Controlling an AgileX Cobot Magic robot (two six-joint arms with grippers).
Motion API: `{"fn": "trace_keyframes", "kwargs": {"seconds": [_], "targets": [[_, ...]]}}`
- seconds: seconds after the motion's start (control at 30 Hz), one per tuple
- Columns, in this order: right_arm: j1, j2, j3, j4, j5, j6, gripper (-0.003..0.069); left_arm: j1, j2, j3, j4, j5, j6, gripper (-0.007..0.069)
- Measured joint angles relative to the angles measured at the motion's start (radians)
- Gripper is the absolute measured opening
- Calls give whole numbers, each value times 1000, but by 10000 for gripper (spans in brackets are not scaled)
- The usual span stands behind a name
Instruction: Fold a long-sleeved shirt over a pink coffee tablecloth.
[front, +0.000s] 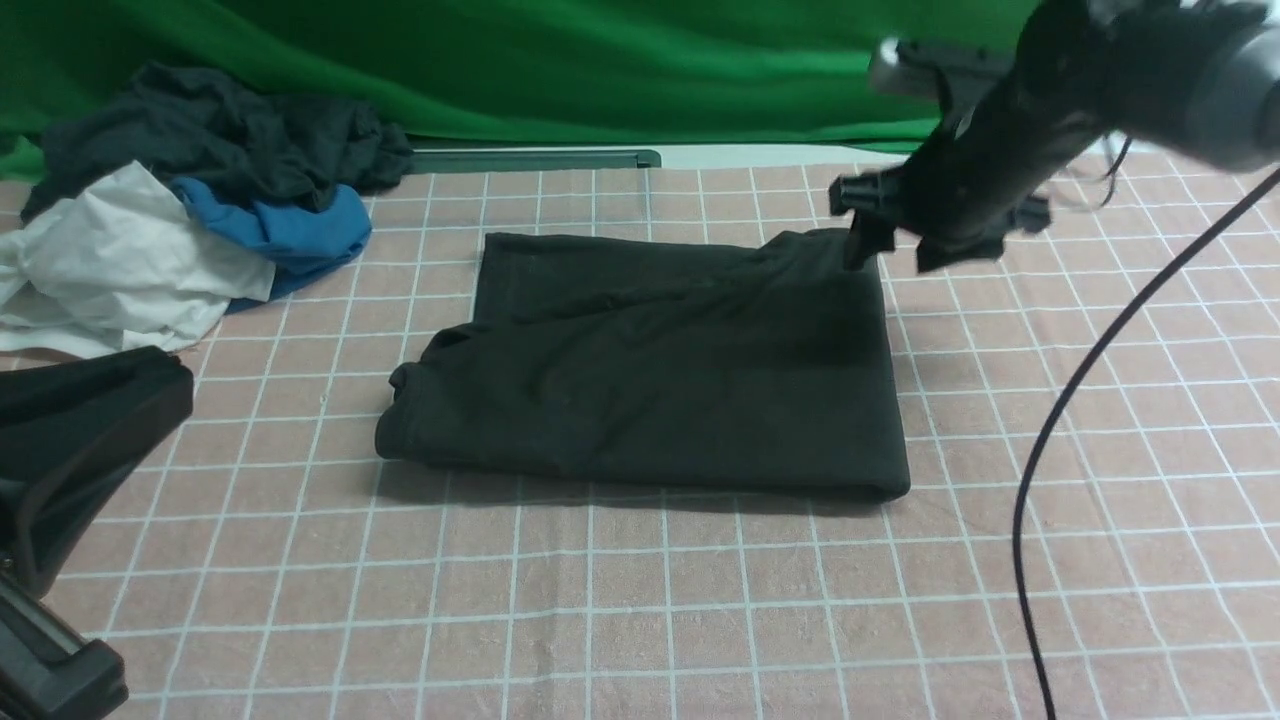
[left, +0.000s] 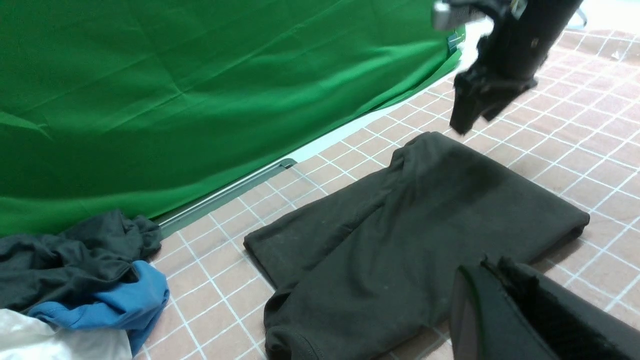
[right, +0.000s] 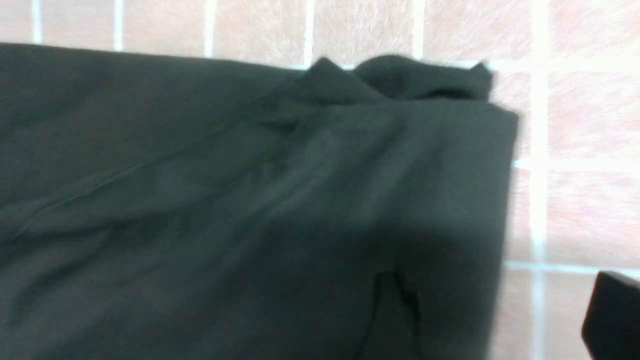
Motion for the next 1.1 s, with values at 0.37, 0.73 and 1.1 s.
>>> {"fn": "trace_keyframes", "kwargs": {"seconds": [0.37, 0.73, 1.1], "targets": [[0, 104, 0, 58, -112, -53, 384, 0, 0, 0, -7, 13, 0, 17], [1, 124, -47, 75, -171, -163, 76, 0, -159, 0, -31, 32, 1, 17], [1, 108, -96, 49, -142, -185, 403, 0, -393, 147, -30, 31, -24, 17]]}}
